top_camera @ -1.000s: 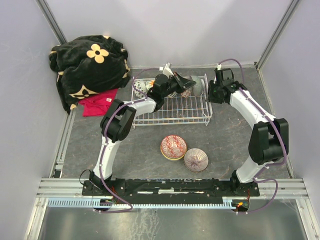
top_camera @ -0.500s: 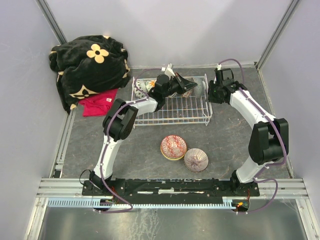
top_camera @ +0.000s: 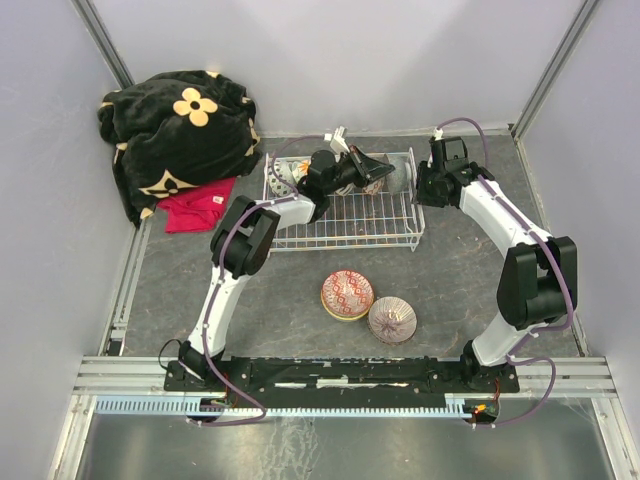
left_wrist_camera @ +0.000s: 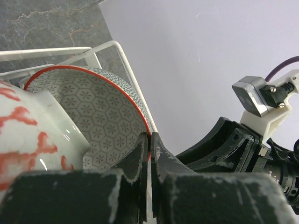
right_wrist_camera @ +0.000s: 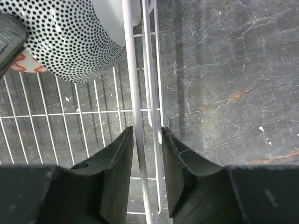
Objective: Load the bowls into the dish rack
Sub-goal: Turn the bowl upside down on the dish rack.
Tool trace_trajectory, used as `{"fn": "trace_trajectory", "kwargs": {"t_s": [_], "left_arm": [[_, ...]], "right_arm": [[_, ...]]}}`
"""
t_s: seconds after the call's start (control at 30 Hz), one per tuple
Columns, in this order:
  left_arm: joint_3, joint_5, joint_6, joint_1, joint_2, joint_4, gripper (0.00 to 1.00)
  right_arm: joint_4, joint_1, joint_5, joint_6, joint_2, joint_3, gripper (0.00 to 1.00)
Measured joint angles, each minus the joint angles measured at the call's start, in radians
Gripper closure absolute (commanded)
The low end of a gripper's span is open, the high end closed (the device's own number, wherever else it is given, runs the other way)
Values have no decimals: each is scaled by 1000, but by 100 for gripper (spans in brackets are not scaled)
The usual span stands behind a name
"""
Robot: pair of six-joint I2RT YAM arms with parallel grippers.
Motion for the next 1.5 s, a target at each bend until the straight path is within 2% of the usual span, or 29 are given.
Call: {"fn": "trace_trajectory", "kwargs": {"t_s": [0.63,0.97,1.23,1.5], "left_arm": [[58,51,-48,12,72,65,97],[90,55,-46,18,70,-25,95],[116,51,13,23,33,-187,92],[174,51,54,27,31,-319,84]], "right_arm": [[-3,1,1,0,0,0,61],[-3,4,0,0,3,0,61],[-3,6,0,0,3,0,61],[-3,10,0,0,3,0,61]]}}
